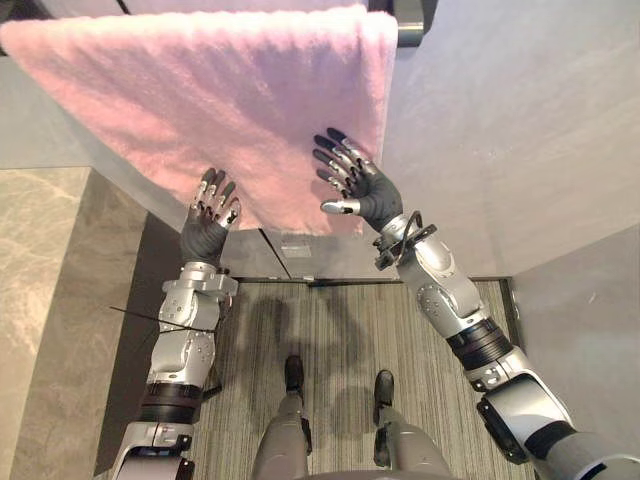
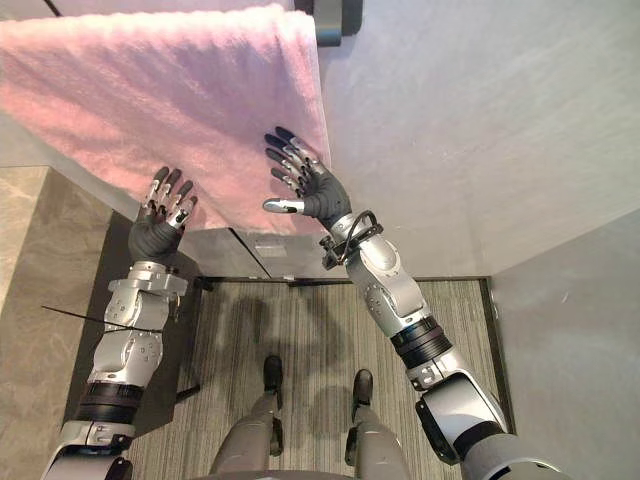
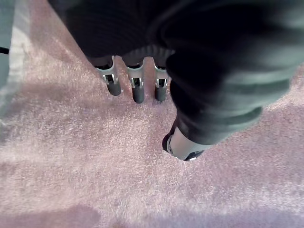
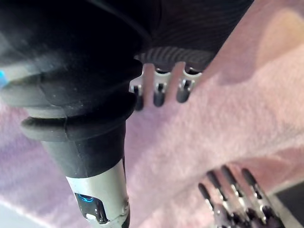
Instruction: Organize washtable
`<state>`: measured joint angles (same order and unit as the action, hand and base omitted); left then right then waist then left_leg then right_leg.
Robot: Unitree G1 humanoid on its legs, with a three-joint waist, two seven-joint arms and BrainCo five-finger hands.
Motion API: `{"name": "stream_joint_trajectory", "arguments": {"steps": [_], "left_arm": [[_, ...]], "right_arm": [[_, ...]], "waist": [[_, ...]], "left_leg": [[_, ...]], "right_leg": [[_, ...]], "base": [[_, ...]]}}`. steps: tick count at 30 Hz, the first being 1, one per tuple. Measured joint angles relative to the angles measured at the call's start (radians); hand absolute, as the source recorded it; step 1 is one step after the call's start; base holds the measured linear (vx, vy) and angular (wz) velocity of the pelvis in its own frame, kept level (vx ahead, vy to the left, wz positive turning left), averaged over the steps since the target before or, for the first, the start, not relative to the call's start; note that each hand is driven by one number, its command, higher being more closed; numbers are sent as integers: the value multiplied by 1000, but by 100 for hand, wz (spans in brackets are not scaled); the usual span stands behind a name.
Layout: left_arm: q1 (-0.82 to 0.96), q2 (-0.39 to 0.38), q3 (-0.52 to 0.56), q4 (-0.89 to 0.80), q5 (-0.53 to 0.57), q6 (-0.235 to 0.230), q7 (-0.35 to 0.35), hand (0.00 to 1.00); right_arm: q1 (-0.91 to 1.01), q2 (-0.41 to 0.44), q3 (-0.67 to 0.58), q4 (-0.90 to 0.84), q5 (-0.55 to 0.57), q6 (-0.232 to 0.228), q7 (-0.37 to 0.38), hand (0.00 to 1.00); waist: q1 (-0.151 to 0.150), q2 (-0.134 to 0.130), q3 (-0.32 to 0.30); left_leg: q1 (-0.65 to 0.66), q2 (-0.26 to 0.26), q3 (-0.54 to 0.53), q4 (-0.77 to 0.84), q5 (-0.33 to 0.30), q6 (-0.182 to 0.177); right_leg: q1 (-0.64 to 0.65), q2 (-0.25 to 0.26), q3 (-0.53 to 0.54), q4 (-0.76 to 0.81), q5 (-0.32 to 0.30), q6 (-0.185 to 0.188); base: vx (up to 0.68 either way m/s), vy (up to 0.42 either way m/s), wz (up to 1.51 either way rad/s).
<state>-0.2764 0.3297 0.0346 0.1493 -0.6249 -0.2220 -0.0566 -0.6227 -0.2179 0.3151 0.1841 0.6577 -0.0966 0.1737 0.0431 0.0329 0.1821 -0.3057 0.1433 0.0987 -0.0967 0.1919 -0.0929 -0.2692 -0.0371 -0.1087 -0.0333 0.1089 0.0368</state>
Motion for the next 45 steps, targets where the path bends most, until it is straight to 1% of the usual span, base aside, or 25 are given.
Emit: {"name": "stream_joint_trajectory", "arguments": {"steps": [3,7,9,11,13,14,16,17,20,21,22,23,26,27,30,32,33,35,36,37,38,41,42,44,45], "left_arm": [[-7,-4,9,29,0,-1,21,0],[17,-11,28,52,11,0,21,0],[49,-14,64,53,31,0,19,0],[100,-20,130,53,49,1,17,0],[173,-52,215,54,51,2,18,0],[198,-60,237,54,51,2,18,0],[299,-85,325,54,51,4,17,0],[345,-97,368,58,50,9,17,0],[421,-169,467,58,47,20,17,0],[457,-195,490,58,48,21,17,0],[472,-208,497,58,48,21,17,0],[499,-234,511,58,47,22,17,0],[543,-300,542,61,46,28,23,0],[556,-325,547,76,46,28,34,0],[582,-360,548,135,64,30,46,0],[589,-388,519,207,127,29,59,0],[589,-390,501,234,141,29,59,0],[588,-398,424,360,188,32,57,0],[586,-399,374,440,198,45,52,0],[584,-403,355,484,198,49,49,0],[578,-403,332,580,205,58,38,0],[566,-403,320,716,230,61,39,0],[559,-404,321,777,266,63,52,0],[544,-402,358,801,295,60,76,0],[535,-397,372,814,336,61,92,0]], "right_arm": [[38,14,-40,15,0,-12,-23,0],[203,18,-96,14,-5,-14,-25,0],[293,18,-148,12,-14,-12,-21,0],[410,17,-239,-2,-40,-10,-22,0],[531,18,-338,-9,-52,-8,-24,0],[564,18,-363,-12,-53,-7,-24,0],[668,30,-455,-46,-73,-3,-32,0],[717,43,-504,-73,-80,-2,-37,0],[812,89,-577,-142,-99,15,-44,0],[833,109,-588,-166,-113,18,-46,0],[844,120,-593,-178,-119,18,-46,0],[858,140,-596,-195,-119,18,-57,0],[881,192,-621,-208,-119,17,-90,0],[895,204,-634,-208,-119,16,-108,0],[920,227,-652,-203,-122,0,-143,0],[931,241,-666,-124,-145,-40,-178,0],[933,241,-666,-86,-157,-46,-184,0],[944,248,-662,71,-189,-50,-205,0],[953,254,-661,158,-210,-48,-215,0],[959,258,-658,204,-220,-48,-216,0],[965,271,-658,312,-247,-45,-216,0],[968,279,-658,480,-326,-29,-218,0],[966,291,-672,527,-352,-18,-220,0],[948,283,-670,556,-407,-14,-227,0],[936,274,-670,579,-448,-8,-236,0]], "waist": [[-3,0,0],[-4,-1,1],[-5,-1,1],[-7,-1,1],[-10,-1,1],[-12,-1,1],[-28,-1,1],[-29,-1,1],[-29,2,-4],[-28,3,-16],[-28,4,-23],[-26,6,-44],[-24,14,-67],[-23,21,-86],[-23,29,-121],[-25,28,-131],[-25,27,-131],[-27,24,-133],[-28,19,-134],[-28,14,-136],[-28,11,-142],[-28,6,-143],[-28,2,-142],[-27,-14,-139],[-24,-26,-138]], "left_leg": [[5,0,12,1,0,0],[39,0,17,1,-1,-1],[48,0,18,0,-2,-1],[52,2,18,0,-5,-3],[77,2,18,-1,-17,-9],[85,1,18,-2,-23,-10],[102,1,17,-6,-32,-7],[104,1,16,-6,-32,-7],[134,0,17,-6,-34,-5],[143,-1,18,-6,-35,-6],[148,-1,19,-6,-36,-5],[153,-1,20,-6,-37,-3],[192,-4,20,-6,-50,-3],[208,-6,23,-6,-56,-2],[240,-6,35,-6,-62,2],[267,-7,46,-6,-72,0],[276,-7,50,-6,-74,0],[310,-7,62,-6,-79,5],[325,-6,77,-6,-86,1],[330,-6,84,-6,-88,1],[340,-5,109,-6,-95,1],[349,-5,151,-6,-104,3],[355,-6,170,-6,-111,2],[356,-5,205,-6,-116,0],[355,-5,214,-6,-118,0]], "right_leg": [[2,0,6,-3,0,0],[35,-1,11,-6,-2,-2],[42,0,15,-6,-5,-3],[44,2,19,-5,-5,-2],[66,0,24,-5,-17,4],[74,0,24,-5,-20,3],[93,-2,23,-7,-22,4],[96,-3,24,-8,-22,4],[143,-1,9,-30,-22,4],[155,-2,-1,-34,-23,5],[163,-3,-2,-37,-23,5],[169,-4,-4,-38,-25,7],[212,-15,-19,-37,-40,11],[232,-18,-25,-36,-47,13],[255,-23,-25,-26,-62,18],[270,-25,-24,-20,-70,18],[281,-25,-23,-18,-73,18],[294,-29,-21,8,-96,21],[297,-30,-16,26,-108,21],[295,-29,-13,35,-115,25],[285,-27,6,53,-124,23],[263,-28,45,68,-125,25],[257,-28,63,71,-125,25],[240,-28,87,87,-127,26],[222,-29,94,110,-138,30]], "base": [[47,10,-7],[22,3,-2],[-15,10,-4],[-50,11,-5],[-23,8,-2],[0,0,0],[-19,14,0],[-33,19,5],[4,6,12],[29,4,10],[48,1,6],[52,0,4],[43,13,11],[44,9,11],[50,-2,-1],[9,2,-6],[15,0,-5],[12,3,-7],[-2,5,-12],[26,0,-29],[30,-3,-36],[31,10,-43],[30,20,-60],[7,14,-49],[2,10,-22]]}}
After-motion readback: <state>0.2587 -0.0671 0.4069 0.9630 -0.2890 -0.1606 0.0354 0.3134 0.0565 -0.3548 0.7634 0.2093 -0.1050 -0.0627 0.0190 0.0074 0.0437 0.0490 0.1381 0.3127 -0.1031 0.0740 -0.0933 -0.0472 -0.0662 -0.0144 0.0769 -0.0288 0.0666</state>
